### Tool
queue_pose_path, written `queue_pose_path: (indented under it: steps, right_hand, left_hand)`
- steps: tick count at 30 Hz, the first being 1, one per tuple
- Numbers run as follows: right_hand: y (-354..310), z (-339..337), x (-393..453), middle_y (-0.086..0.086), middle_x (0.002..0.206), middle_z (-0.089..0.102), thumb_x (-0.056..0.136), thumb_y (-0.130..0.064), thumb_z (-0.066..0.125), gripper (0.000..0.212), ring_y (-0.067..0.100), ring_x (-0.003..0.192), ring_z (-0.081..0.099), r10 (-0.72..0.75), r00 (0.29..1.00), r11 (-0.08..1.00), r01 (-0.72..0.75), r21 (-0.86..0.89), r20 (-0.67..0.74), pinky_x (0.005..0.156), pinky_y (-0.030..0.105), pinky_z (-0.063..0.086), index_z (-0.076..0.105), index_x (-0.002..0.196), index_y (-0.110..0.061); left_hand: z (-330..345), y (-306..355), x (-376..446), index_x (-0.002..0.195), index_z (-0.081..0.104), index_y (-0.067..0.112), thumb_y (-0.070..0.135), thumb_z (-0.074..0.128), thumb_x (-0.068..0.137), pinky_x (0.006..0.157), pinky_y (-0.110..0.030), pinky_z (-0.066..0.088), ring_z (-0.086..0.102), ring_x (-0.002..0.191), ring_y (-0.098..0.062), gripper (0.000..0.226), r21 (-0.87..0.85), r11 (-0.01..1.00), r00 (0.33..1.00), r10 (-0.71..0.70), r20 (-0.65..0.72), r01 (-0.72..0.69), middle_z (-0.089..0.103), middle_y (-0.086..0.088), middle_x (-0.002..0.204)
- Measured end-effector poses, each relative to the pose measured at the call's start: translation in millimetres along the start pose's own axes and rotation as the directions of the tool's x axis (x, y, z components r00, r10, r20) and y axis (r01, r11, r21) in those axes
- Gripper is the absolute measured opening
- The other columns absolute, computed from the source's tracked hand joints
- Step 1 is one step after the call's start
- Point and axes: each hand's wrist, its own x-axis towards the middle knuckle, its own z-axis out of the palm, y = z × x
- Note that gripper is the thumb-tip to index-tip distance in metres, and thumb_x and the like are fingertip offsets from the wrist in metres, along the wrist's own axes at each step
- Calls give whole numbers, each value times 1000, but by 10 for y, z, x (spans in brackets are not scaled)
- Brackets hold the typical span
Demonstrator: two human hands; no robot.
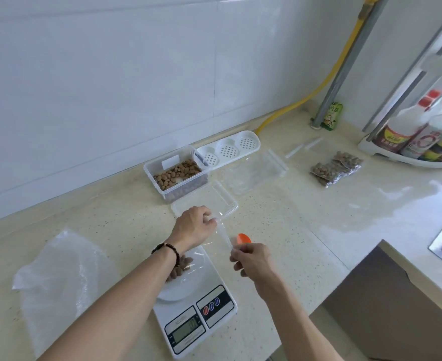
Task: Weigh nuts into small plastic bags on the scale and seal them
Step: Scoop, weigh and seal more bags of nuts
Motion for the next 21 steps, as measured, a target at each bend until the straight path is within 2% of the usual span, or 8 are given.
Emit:
queue_pose_path:
  steps: [2, 5, 9, 11, 15, 18, 21]
  right_hand:
    - [-83, 29, -10, 6, 72, 67, 89, -7, 64, 11, 13, 56, 56, -26, 999, 998, 25, 49, 18, 50, 24, 42, 71, 81, -7]
    - [-250, 62, -49, 4, 73, 66, 91, -12, 66, 10, 13, 59, 54, -87, 995, 989, 79, 128, 56, 54, 26, 43, 72, 85, -7]
    - [-512, 136, -134, 1, 68, 58, 91, -12, 67, 11, 10, 55, 49, -146, 985, 952, 117, 281, 87, 51, 25, 39, 69, 82, -8]
    - [-622, 171, -184, -1, 64, 54, 92, -12, 65, 14, 10, 54, 46, -180, 981, 941, 151, 302, 72, 49, 24, 37, 67, 79, -10]
    - [-801, 206, -287, 0, 57, 49, 96, -15, 58, 22, 13, 55, 41, -312, 950, 941, 306, 147, 17, 50, 26, 35, 63, 76, -11]
    - [-922, 210, -383, -4, 57, 50, 93, -12, 60, 23, 12, 56, 43, -382, 923, 916, 383, 117, -35, 51, 26, 35, 64, 71, -15]
    - [-1040, 174, -508, -1, 67, 56, 91, -13, 64, 20, 9, 62, 47, -470, 882, 879, 466, 106, 20, 56, 23, 40, 66, 71, -14]
  left_hand:
    - [-136, -20, -46, 91, 65, 2, 29, 61, 90, 77, -34, 50, 64, 86, -25, 27, -117, 993, 998, 13, -63, -20, 68, -10, 89]
    - [-413, -3, -162, 75, 63, 3, 26, 61, 93, 67, -26, 48, 59, 65, -15, 29, -285, 958, 993, -17, -120, -18, 62, -2, 67]
    - [-690, 53, -324, 75, 62, -2, 22, 62, 92, 63, -21, 48, 57, 58, -8, 30, -401, 913, 977, -12, -213, -76, 58, 3, 64]
    - [-779, 98, -411, 73, 63, 0, 23, 62, 92, 61, -20, 48, 57, 58, -8, 29, -425, 898, 964, -8, -267, -110, 57, 5, 62]
    - [-919, 186, -566, 67, 63, 9, 22, 60, 92, 57, -18, 42, 53, 55, -5, 28, -427, 890, 944, 8, -331, -157, 56, 7, 56]
    - [-995, 225, -667, 67, 62, 14, 21, 59, 92, 54, -16, 39, 50, 53, -3, 27, -442, 877, 929, 12, -370, -188, 56, 6, 58]
    - [-1066, 272, -757, 67, 61, 13, 17, 59, 92, 56, -17, 40, 50, 54, -5, 26, -449, 858, 907, 43, -418, -248, 58, 3, 60]
